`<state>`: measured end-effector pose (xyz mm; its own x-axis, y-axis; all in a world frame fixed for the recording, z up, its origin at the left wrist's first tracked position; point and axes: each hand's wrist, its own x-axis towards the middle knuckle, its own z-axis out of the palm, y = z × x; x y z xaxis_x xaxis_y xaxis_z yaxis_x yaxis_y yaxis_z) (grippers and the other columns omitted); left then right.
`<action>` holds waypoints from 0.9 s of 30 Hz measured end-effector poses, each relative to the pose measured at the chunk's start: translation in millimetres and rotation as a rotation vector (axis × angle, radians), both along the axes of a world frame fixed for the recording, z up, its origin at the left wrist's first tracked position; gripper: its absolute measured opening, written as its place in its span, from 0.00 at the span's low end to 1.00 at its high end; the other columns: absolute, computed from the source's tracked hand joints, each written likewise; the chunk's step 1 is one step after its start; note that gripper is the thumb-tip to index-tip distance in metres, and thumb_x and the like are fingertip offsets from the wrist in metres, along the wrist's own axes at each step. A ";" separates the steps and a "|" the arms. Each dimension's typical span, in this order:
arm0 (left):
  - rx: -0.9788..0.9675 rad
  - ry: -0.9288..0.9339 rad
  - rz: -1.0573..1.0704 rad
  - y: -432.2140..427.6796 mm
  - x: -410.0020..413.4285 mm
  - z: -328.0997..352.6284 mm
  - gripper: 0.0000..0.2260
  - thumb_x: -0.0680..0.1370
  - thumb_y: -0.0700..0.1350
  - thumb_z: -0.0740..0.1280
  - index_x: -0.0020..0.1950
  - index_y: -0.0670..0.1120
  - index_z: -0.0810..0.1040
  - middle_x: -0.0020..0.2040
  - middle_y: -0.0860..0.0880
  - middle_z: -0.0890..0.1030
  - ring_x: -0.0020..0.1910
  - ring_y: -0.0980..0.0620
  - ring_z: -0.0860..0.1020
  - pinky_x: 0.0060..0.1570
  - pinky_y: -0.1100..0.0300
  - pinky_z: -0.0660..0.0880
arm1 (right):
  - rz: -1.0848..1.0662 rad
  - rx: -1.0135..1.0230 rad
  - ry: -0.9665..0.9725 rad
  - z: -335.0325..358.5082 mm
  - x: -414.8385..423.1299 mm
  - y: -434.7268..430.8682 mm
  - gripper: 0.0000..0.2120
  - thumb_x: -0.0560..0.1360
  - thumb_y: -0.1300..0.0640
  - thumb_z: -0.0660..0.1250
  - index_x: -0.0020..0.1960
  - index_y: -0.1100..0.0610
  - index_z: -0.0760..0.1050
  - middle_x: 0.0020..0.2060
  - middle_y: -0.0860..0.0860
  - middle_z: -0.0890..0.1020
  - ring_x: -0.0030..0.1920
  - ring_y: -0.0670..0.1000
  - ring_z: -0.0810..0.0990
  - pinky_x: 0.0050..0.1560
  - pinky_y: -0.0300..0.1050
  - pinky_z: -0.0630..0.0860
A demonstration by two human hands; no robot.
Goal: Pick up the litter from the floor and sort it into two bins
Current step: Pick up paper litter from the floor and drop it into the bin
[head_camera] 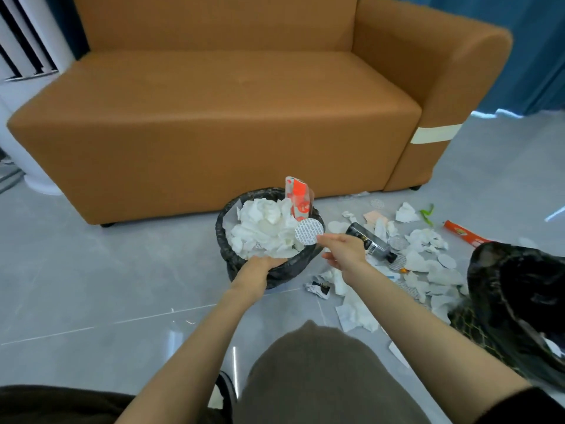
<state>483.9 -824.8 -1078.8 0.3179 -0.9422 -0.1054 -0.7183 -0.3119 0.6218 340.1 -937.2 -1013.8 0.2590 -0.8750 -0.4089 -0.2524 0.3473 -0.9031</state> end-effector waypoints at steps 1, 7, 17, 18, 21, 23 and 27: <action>0.017 -0.061 0.003 -5.5 -1.2 -3.3 0.23 0.78 0.34 0.61 0.71 0.52 0.69 0.73 0.48 0.66 0.71 0.49 0.64 0.65 0.61 0.63 | -0.001 0.026 -0.024 -0.7 2.1 -4.8 0.04 0.72 0.61 0.71 0.39 0.54 0.79 0.36 0.51 0.81 0.32 0.47 0.78 0.35 0.37 0.74; -0.102 -0.148 0.079 -19.3 -22.5 -5.7 0.28 0.73 0.28 0.60 0.69 0.49 0.70 0.68 0.48 0.67 0.66 0.47 0.69 0.61 0.55 0.70 | 0.065 0.076 -0.050 -16.9 -9.0 -19.1 0.12 0.76 0.61 0.67 0.59 0.58 0.77 0.50 0.52 0.80 0.43 0.51 0.81 0.50 0.43 0.79; -0.261 -0.200 -0.082 -46.9 -82.8 -14.5 0.20 0.75 0.30 0.60 0.64 0.44 0.75 0.57 0.46 0.73 0.55 0.45 0.72 0.51 0.53 0.72 | 0.041 0.113 0.227 -73.1 -112.9 -22.9 0.10 0.75 0.63 0.65 0.57 0.58 0.76 0.42 0.54 0.77 0.37 0.49 0.74 0.36 0.39 0.72; -0.236 -0.173 -0.101 -47.9 -88.5 -20.3 0.20 0.76 0.31 0.60 0.65 0.45 0.74 0.58 0.47 0.73 0.56 0.46 0.72 0.51 0.54 0.72 | 0.069 0.129 0.271 -81.8 -121.9 -19.0 0.10 0.75 0.64 0.65 0.56 0.58 0.77 0.39 0.54 0.76 0.36 0.49 0.73 0.35 0.39 0.71; -0.137 -0.105 -0.122 -50.8 -100.5 -42.7 0.20 0.77 0.33 0.59 0.67 0.47 0.72 0.62 0.48 0.72 0.61 0.47 0.71 0.56 0.56 0.70 | 0.137 0.162 0.385 -109.4 -146.0 -6.0 0.08 0.74 0.64 0.66 0.51 0.55 0.77 0.38 0.53 0.77 0.36 0.48 0.73 0.34 0.39 0.71; -0.073 -0.065 -0.120 -51.5 -106.5 -56.6 0.20 0.77 0.34 0.59 0.67 0.47 0.72 0.63 0.47 0.72 0.61 0.46 0.72 0.58 0.56 0.69 | 0.192 0.167 0.451 -129.7 -159.2 4.0 0.08 0.73 0.64 0.67 0.51 0.54 0.76 0.44 0.53 0.78 0.40 0.48 0.75 0.36 0.39 0.72; 0.022 0.006 -0.095 -56.8 -119.1 -77.9 0.21 0.77 0.34 0.59 0.68 0.49 0.71 0.64 0.49 0.71 0.62 0.48 0.71 0.60 0.55 0.70 | 0.325 0.075 0.584 -164.4 -176.1 22.0 0.15 0.72 0.63 0.69 0.57 0.54 0.76 0.53 0.52 0.76 0.50 0.48 0.75 0.45 0.39 0.75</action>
<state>364.8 -881.6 -1156.7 0.2266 -0.9655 -0.1281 -0.7413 -0.2562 0.6203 164.0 -915.2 -1178.2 0.2224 -0.7534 -0.6188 -0.7945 0.2279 -0.5629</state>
